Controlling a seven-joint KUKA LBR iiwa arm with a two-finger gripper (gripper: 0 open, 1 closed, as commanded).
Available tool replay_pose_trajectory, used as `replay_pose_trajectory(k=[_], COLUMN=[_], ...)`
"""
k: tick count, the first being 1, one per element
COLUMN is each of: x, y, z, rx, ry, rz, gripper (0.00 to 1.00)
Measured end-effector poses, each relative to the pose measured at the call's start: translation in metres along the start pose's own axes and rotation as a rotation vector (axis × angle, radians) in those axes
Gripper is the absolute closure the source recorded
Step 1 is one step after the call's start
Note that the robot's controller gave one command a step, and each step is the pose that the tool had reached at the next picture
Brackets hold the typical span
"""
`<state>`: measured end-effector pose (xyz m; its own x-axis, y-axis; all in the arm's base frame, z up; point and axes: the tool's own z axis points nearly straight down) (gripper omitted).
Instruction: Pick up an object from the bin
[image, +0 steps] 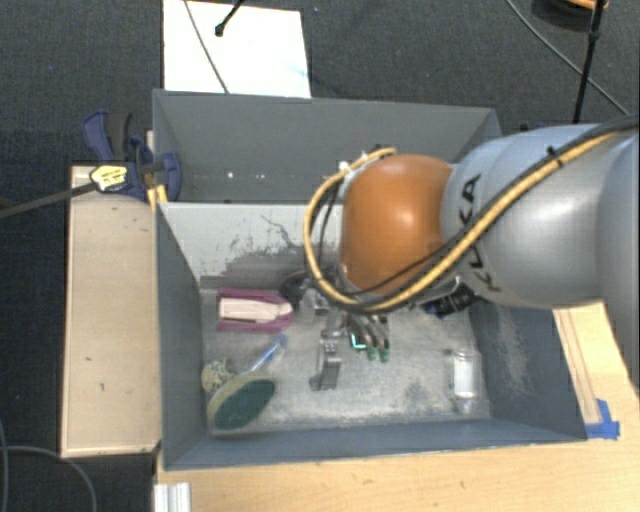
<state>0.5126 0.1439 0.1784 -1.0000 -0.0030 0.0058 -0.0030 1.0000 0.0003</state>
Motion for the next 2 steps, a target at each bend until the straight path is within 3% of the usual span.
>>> replay_pose_trajectory(k=[1,2], x=[0.0187,0.0163], y=[0.0687,0.0669], z=[0.1117,0.1085], rx=[0.0,0.0], ry=[-0.001,-0.006], rz=[-0.179,-0.17], gripper=[0.0,1.0])
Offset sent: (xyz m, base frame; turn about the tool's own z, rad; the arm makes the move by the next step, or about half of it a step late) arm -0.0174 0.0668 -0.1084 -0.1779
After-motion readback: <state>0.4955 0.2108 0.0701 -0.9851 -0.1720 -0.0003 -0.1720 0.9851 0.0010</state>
